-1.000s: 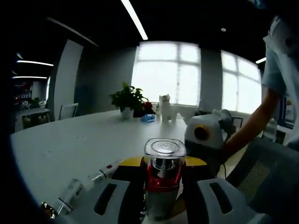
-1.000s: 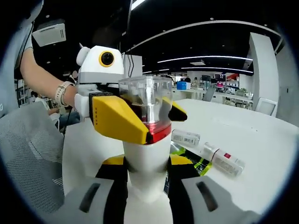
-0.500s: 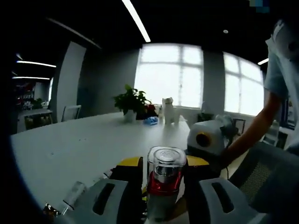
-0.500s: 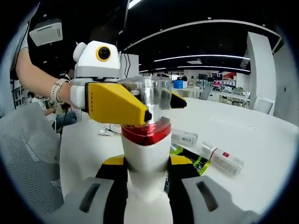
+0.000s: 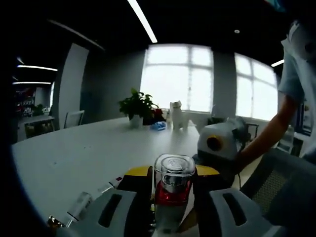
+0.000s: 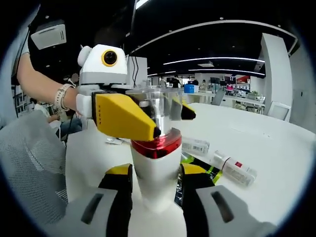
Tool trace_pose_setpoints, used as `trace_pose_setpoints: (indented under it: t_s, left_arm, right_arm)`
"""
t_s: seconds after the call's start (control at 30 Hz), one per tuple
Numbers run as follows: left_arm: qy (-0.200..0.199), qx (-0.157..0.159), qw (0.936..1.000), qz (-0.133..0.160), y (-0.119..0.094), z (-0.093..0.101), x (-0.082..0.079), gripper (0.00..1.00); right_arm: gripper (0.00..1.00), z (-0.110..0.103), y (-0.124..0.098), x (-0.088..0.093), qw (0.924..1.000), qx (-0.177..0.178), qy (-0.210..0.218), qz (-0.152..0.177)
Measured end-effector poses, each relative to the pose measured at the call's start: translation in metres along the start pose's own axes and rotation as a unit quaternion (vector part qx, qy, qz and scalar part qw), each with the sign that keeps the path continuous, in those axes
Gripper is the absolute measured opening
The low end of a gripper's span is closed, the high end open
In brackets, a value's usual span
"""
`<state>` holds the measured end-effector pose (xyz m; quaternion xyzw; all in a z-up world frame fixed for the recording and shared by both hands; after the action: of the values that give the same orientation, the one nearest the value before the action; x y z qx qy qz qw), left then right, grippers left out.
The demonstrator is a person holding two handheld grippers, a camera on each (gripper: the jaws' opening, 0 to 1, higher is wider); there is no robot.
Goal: Arrange the skincare products in the storage area until every visible bottle or jar stands upright without overlapping.
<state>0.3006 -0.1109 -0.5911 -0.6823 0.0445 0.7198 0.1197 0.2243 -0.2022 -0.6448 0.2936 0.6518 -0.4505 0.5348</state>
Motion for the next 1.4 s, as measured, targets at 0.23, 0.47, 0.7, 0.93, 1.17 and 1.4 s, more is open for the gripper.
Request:
trace_pose_setpoints:
  t_s: [0.23,0.47,0.7,0.93,1.17,1.4]
  left_arm:
    - [0.011,-0.013,0.9998,-0.010,-0.010,0.001,-0.004,0.33]
    - [0.017,-0.017,0.9992,-0.032,-0.023,0.003,-0.004,0.39]
    - [0.031,-0.042,0.9966,-0.064,-0.039,0.006,-0.005,0.54]
    - [0.022,-0.087,0.9923,-0.085,-0.062,0.006,-0.003,0.62]
    - [0.021,-0.139,0.9853,-0.097,-0.091,0.009,-0.011,0.77]
    - [0.009,-0.181,0.9759,-0.121,-0.116,0.009,-0.009,0.87]
  right_arm:
    - [0.47,0.002,-0.007,0.001,0.9998,0.011,-0.001,-0.014]
    - [0.54,0.003,-0.017,-0.005,0.9995,0.021,-0.006,-0.024]
    - [0.63,0.001,-0.025,-0.015,0.9986,0.030,-0.006,-0.043]
    - [0.74,0.000,-0.032,-0.024,0.9968,0.048,-0.002,-0.065]
    - [0.86,-0.005,-0.041,-0.035,0.9951,0.057,-0.007,-0.081]
    - [0.93,-0.010,-0.046,-0.049,0.9939,0.058,-0.013,-0.093]
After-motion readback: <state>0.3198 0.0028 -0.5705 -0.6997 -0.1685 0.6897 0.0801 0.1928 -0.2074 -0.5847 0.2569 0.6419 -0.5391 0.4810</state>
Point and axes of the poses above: the point that each gripper's makers call its tool centre point, and the gripper's own axes: y roughly forward along the fingers, z roughly to its right, x roughly out of its underside, the point moved 9 cm from there along -y, roughly backward along the fingers, and after that the axes turned 2 degrees about y, right-handed, at the moved point
